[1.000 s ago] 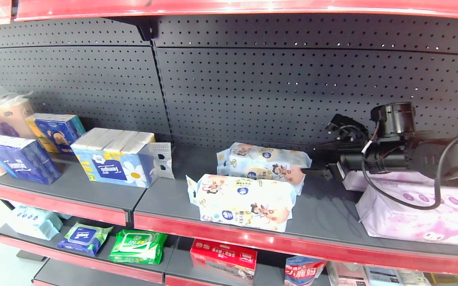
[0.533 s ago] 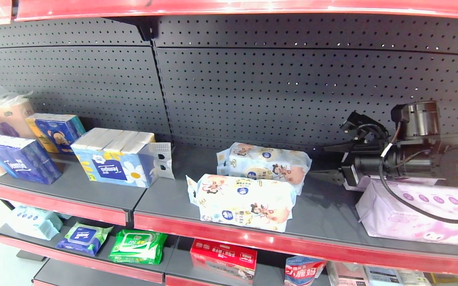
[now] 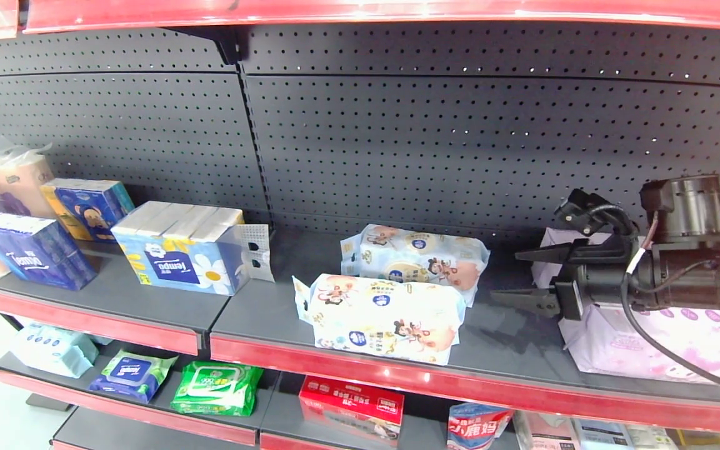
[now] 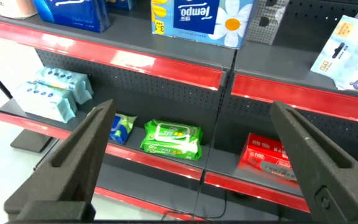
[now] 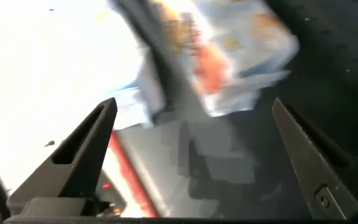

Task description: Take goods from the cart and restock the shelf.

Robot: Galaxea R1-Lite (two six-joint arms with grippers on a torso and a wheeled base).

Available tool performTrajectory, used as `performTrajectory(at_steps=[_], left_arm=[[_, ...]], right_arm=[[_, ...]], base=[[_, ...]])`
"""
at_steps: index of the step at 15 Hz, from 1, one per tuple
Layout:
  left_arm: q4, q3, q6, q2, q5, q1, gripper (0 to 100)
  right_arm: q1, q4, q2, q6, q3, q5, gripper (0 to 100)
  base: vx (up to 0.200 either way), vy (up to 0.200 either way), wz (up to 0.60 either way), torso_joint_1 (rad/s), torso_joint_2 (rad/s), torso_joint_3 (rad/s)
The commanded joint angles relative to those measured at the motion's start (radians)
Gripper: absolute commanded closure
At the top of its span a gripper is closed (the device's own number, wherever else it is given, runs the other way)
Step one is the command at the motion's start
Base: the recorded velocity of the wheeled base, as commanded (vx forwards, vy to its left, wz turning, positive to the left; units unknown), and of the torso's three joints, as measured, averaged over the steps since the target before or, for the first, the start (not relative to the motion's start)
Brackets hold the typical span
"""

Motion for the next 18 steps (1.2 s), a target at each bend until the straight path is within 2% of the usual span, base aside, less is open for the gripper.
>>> performTrajectory(at_steps=[1, 5, 9, 13, 18], left_arm=[[0.0, 0.0, 0.0, 0.002, 0.001, 0.0, 0], [0.0, 0.0, 0.0, 0.002, 0.001, 0.0, 0], [0.0, 0.0, 0.0, 0.002, 0.001, 0.0, 0], [0.0, 0.0, 0.0, 0.002, 0.001, 0.0, 0], [0.0, 0.0, 0.0, 0.002, 0.001, 0.0, 0]], right_arm=[[0.054, 0.0, -0.06, 0.03, 0.047, 0.0, 0], [0.102, 0.0, -0.063, 0.067, 0.096, 0.0, 0], [0.1, 0.0, -0.05, 0.093, 0.134, -0.006, 0], [0.154, 0.0, -0.003, 0.23, 0.099, -0.063, 0], [0.177, 0.0, 0.009, 0.395, 0.071, -0.127, 0]], base=[[0.0, 0.0, 0.0, 0.0, 0.0, 0.0], [0.0, 0.0, 0.0, 0.0, 0.0, 0.0], [0.0, 0.0, 0.0, 0.0, 0.0, 0.0], [0.0, 0.0, 0.0, 0.0, 0.0, 0.0], [0.0, 0.0, 0.0, 0.0, 0.0, 0.0]])
